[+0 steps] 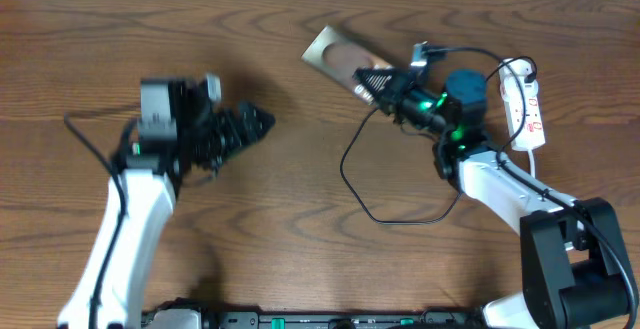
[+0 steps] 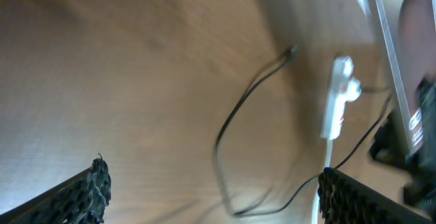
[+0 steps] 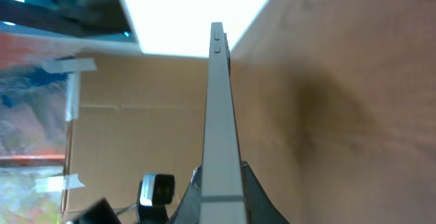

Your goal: Plug charger to phone and switch on socket

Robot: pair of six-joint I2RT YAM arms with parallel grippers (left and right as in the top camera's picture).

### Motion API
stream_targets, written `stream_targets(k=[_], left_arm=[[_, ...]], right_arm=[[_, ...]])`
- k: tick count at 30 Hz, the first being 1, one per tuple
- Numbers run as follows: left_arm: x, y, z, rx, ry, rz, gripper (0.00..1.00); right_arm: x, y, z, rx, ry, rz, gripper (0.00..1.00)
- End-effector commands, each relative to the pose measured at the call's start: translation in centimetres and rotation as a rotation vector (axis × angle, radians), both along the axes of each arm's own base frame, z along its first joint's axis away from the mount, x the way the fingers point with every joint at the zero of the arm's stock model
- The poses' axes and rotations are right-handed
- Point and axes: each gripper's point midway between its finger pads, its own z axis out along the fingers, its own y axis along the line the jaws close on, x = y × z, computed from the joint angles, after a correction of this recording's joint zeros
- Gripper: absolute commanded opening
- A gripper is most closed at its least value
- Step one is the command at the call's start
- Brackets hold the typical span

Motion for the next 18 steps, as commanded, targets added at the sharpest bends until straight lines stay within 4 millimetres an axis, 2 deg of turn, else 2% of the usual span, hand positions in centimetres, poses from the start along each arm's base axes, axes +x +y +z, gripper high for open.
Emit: stream_targets(k=[1,3,6,10,12,14,15,16,18], left_arm=[[-2.4,-0.6,-1.2,-0.025,-0.089,-0.049,0.95],[-2.9,-1.5,-1.1,-0.074,-0.159,-0.09,0.95],[-2.7,-1.5,-2.0,-0.091,-0.2,-0.075,0.99],[-1.4,0.1,-4.0,-0.001,-0.195,0.036,0.99],[-1.0,0.5,-4.2,0.016,-0.192,0.072,0.99],[-0.8,-0.8,-2.8,-0.041,-0.246,0.011,0.98],[-0.7,-1.9,-1.3,-0.088,-0.319,-0.059,0.91],[-0.6,-2.8,0.3,-0.13,-0.388,-0.115,0.8],[-0.3,-3.9,3.6,-0.187,-0.542,-0.199,0.74]], right_arm=[[-1.6,2.4,1.1,-0.002,-0.016,0.079,0.01],[-1.9,2.8,0.1,-0.025,0.016,0.079,0.01],[-2.2,3.2,-0.5,-0.043,0.029,0.084,0.01],[-2.6,3.6,-0.4,-0.048,0.015,0.109,0.01],[-2.6,3.6,-0.5,-0.059,-0.003,0.113,0.01],[-2.6,3.6,-0.5,-0.061,-0.004,0.113,0.01],[-2.6,3.5,-0.5,-0.061,-0.004,0.111,0.01],[-2.5,3.5,-0.5,-0.062,-0.003,0.107,0.01],[-2.4,3.5,-0.5,-0.064,-0.003,0.098,0.01]])
